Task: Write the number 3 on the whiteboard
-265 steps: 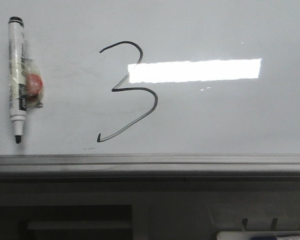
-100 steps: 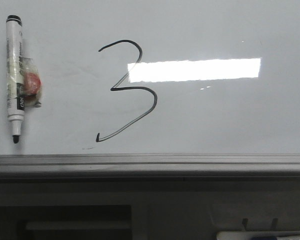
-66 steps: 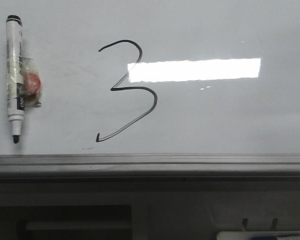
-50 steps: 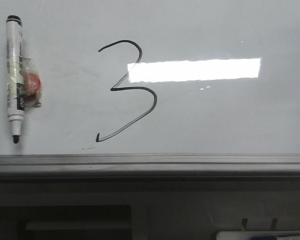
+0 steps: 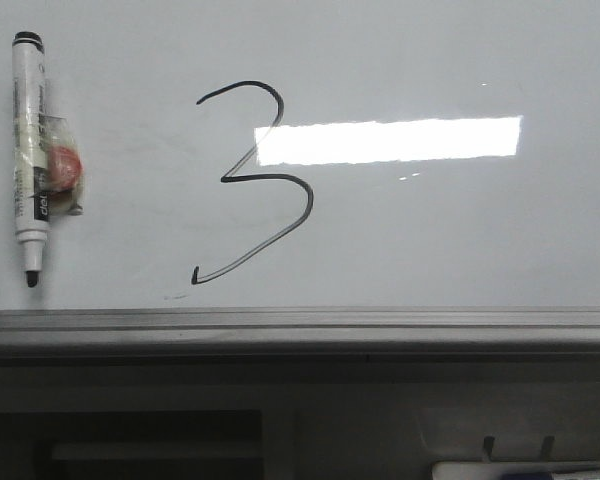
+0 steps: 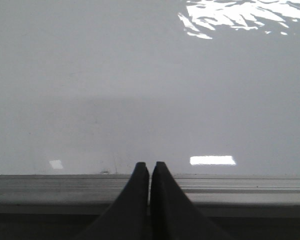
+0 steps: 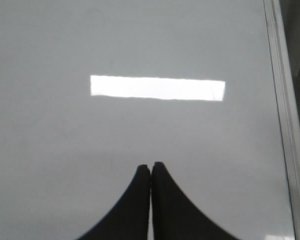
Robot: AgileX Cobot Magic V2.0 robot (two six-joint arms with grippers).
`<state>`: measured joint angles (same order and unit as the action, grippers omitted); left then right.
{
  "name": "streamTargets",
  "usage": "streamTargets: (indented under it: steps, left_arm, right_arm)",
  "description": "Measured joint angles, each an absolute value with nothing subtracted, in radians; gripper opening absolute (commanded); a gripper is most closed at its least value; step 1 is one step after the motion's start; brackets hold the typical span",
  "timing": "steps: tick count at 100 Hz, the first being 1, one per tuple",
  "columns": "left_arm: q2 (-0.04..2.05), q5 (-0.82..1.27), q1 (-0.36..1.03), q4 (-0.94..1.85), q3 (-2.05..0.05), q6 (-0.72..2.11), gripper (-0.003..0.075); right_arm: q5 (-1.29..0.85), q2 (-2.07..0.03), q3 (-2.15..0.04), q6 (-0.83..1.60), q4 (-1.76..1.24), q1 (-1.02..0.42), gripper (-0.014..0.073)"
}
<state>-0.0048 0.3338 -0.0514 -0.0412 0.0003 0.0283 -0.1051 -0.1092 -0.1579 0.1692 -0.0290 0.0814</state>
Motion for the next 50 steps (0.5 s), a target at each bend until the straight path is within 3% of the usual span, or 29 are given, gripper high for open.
streamTargets:
  steps: [18,37,50]
  left_arm:
    - [-0.005,0.334,-0.051,-0.041,0.000,0.028,-0.0020]
    - [-0.005,0.334,-0.051,-0.044,0.000,0.028,-0.0020]
    - [-0.005,0.334,-0.051,-0.044,0.000,0.028,-0.0021]
  right_arm:
    - [-0.114,0.004,0.007,0.171,-0.029,0.083,-0.0041]
    - [-0.326,0.010,0.008,0.171,-0.029,0.085,-0.0041]
    - [-0.332,0.012,0.006,0.171,-0.029,0.085,-0.0041]
